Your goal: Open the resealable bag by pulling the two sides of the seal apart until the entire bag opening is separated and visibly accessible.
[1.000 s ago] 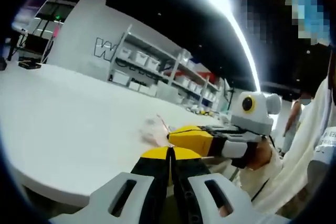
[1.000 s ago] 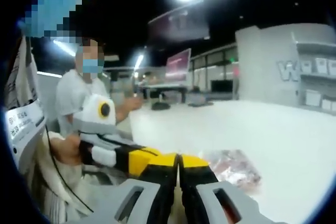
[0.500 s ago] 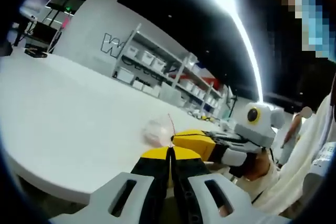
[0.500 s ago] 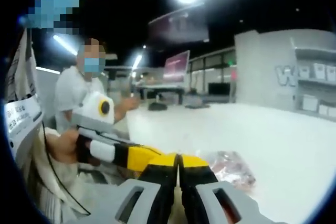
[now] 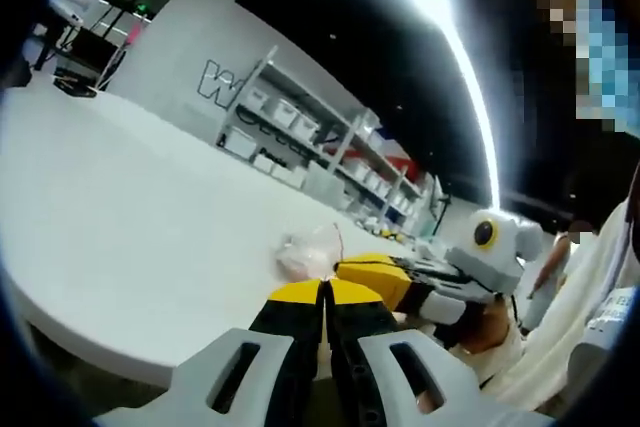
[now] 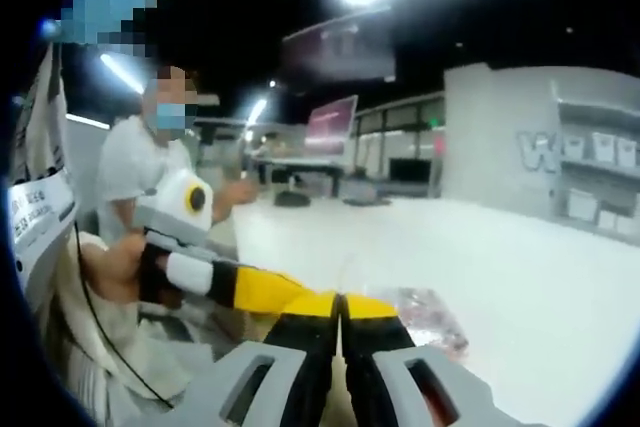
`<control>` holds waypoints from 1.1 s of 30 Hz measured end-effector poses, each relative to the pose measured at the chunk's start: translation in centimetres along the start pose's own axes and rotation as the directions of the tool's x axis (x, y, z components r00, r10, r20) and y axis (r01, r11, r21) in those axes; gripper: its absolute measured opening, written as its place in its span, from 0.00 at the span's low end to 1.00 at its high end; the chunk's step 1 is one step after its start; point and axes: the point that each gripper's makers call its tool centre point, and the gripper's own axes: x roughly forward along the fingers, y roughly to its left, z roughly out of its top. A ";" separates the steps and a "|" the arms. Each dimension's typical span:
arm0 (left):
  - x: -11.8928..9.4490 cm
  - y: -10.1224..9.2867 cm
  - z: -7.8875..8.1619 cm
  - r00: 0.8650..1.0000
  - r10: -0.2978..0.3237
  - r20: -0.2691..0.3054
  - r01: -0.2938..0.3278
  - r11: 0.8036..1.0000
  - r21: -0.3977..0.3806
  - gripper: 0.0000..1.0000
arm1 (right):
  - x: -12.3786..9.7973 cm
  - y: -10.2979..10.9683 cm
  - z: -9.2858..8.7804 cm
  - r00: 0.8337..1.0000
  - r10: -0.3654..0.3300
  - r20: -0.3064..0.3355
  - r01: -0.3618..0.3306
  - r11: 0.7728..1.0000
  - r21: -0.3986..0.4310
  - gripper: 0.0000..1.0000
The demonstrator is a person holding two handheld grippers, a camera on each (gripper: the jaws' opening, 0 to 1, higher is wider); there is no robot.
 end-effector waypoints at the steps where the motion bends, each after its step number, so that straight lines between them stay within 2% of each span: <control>1: 0.0 0.0 0.0 1.000 0.001 0.000 -0.001 1.000 -0.001 0.00 | 0.0 0.0 0.1 1.000 -0.001 0.000 0.001 1.000 0.003 0.00; 8: 0.0 0.0 0.0 1.000 0.000 0.012 0.000 1.000 0.016 0.00 | -0.2 -0.4 0.1 1.000 -0.023 -0.007 0.023 0.999 -0.024 0.00; 14: 0.0 0.0 0.1 1.000 0.001 0.014 -0.001 1.000 0.014 0.00 | -0.7 -1.6 0.5 0.997 -0.082 -0.005 0.082 0.993 -0.081 0.00; 24: 0.0 0.0 0.1 1.000 0.003 0.015 -0.003 1.000 0.019 0.00 | -1.5 -3.0 0.8 0.991 -0.132 0.006 0.132 0.986 -0.101 0.00; 31: -0.1 0.0 0.1 1.000 -0.002 0.015 0.001 1.000 0.018 0.00 | -1.6 -3.8 0.6 0.986 -0.168 -0.001 0.166 0.977 -0.136 0.00; 33: -0.1 0.0 0.1 1.000 -0.004 0.013 0.004 1.000 0.015 0.00 | -1.8 -4.0 0.6 0.982 -0.188 -0.003 0.185 0.966 -0.180 0.00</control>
